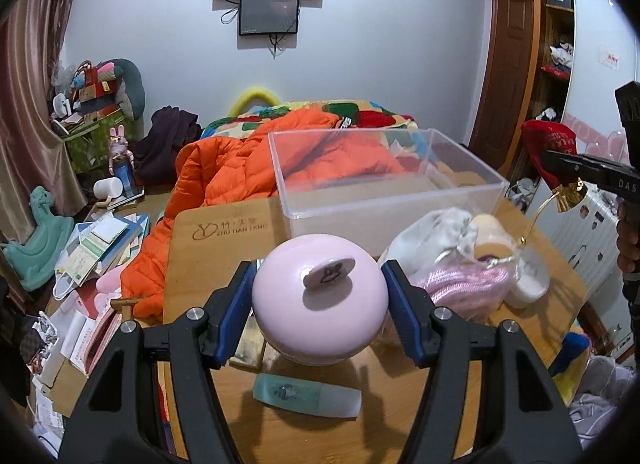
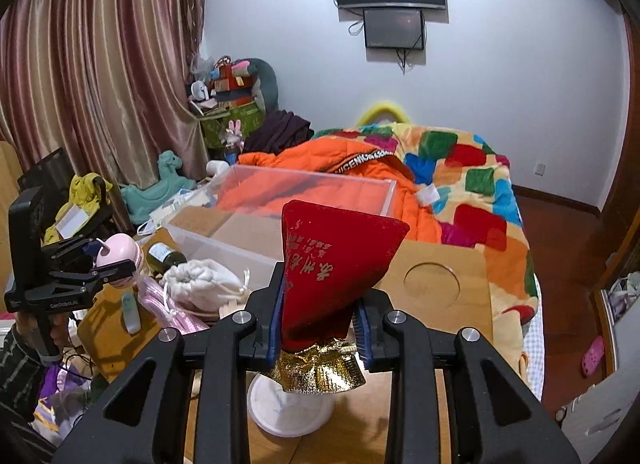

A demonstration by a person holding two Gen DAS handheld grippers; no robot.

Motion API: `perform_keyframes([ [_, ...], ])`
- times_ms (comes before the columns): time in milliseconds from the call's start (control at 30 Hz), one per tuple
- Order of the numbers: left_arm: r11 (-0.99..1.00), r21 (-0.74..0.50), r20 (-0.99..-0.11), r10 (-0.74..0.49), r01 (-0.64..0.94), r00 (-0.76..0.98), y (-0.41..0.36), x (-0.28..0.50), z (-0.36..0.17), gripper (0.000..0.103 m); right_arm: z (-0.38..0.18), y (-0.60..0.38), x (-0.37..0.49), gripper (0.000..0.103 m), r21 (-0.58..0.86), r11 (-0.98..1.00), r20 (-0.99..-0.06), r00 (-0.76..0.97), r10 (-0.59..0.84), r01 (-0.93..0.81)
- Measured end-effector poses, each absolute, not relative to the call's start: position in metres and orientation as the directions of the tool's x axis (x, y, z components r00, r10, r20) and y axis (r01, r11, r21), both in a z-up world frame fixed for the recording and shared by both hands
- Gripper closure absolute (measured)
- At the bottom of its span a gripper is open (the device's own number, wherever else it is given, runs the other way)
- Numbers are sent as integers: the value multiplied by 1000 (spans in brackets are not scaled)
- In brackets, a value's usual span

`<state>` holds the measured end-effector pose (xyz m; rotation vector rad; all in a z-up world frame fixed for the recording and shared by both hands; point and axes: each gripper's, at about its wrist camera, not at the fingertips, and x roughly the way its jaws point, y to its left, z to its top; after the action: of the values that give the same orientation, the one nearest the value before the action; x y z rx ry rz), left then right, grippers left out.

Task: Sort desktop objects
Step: 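Carry the pink compact and red pouch into the clear plastic box with both grippers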

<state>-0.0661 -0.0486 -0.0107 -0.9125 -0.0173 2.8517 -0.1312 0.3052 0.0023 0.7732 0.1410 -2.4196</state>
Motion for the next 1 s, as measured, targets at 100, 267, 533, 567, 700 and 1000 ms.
perform_keyframes([
  [100, -989, -60, -563, 146, -136, -813, -49, -68, -2, 40, 7, 306, -130, 77, 75, -821, -545, -666, -509, 566],
  [267, -986, -60, -531, 161, -152, -832, -49, -76, 20, 40, 15, 305, -136, 77, 83, -819, -524, -674, -521, 568],
  [533, -985, -46, -500, 166, -165, -850, -46, -102, 47, 40, 26, 298, -154, 77, 87, -811, -497, -680, -539, 579],
  [567, -985, -47, -498, 169, -169, -851, -46, -107, 49, 40, 28, 296, -157, 77, 90, -808, -496, -678, -543, 582],
  [700, -982, -59, -498, 184, -178, -847, -42, -126, 54, 40, 28, 288, -170, 77, 83, -803, -494, -675, -547, 590],
  [1000, -978, -80, -537, 203, -191, -819, -35, -163, 48, 40, 18, 265, -198, 76, 83, -782, -515, -645, -564, 617],
])
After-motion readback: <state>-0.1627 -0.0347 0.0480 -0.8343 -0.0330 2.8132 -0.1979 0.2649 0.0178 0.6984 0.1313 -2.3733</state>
